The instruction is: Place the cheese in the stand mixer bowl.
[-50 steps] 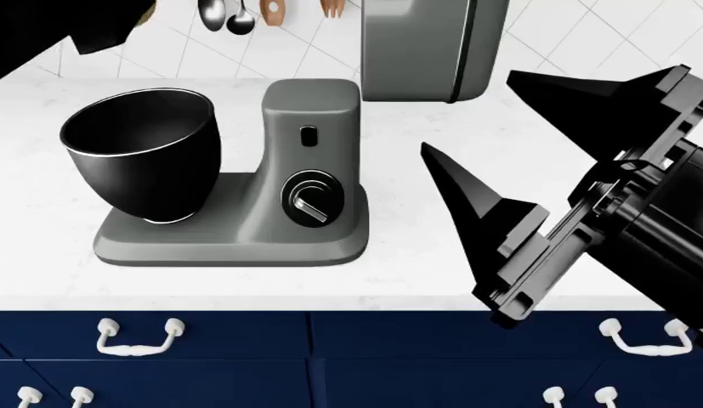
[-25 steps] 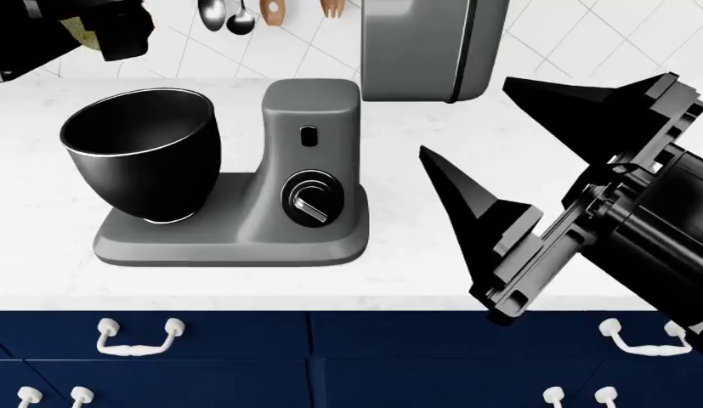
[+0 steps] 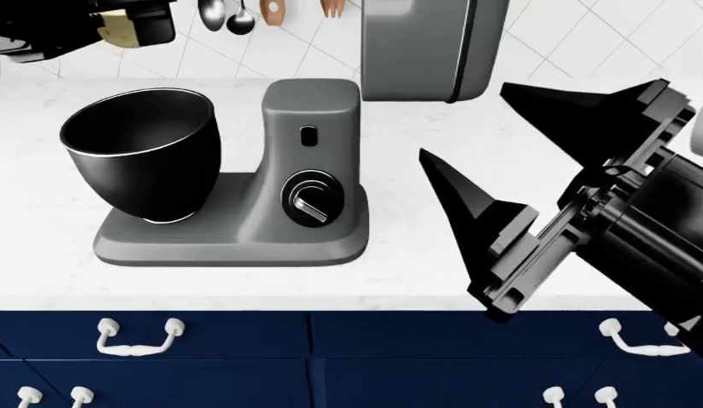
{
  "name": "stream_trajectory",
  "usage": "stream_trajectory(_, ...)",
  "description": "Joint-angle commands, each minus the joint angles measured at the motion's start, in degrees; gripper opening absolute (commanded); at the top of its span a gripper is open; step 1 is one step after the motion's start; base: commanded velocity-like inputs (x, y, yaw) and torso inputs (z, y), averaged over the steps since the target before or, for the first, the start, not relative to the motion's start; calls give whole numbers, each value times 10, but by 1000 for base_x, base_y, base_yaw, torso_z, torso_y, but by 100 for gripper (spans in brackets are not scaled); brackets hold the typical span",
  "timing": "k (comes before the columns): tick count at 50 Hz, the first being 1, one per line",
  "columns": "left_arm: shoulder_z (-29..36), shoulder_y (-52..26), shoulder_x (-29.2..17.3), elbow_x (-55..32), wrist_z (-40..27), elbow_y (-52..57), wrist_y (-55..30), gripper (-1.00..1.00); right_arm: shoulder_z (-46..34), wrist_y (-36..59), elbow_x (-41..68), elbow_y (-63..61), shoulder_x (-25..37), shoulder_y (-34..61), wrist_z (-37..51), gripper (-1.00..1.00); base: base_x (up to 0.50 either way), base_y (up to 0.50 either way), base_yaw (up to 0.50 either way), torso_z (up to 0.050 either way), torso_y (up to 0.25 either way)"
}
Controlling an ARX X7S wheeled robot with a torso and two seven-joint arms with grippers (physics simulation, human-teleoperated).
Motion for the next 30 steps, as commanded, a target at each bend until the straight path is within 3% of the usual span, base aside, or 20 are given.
stream_trajectory(1, 53, -44, 57, 86, 80, -124, -15, -100, -1, -5, -15, 6, -2, -12, -10, 100, 0, 0, 0, 0, 0)
stream_trajectory(10, 75, -62, 75, 104, 88, -169, -33, -100, -2, -7, -18, 7, -4, -15, -12, 100, 0, 0, 0, 0, 0)
stream_trajectory(26, 188, -96, 181, 239, 285, -355, -12, -100, -1, -12, -23, 10, -3, -20, -16, 100, 0, 0, 0, 0, 0)
stream_trajectory(30, 194, -93, 192, 248, 299, -368, -16, -100, 0, -15, -26, 10, -3, -24, -19, 100, 0, 0, 0, 0, 3)
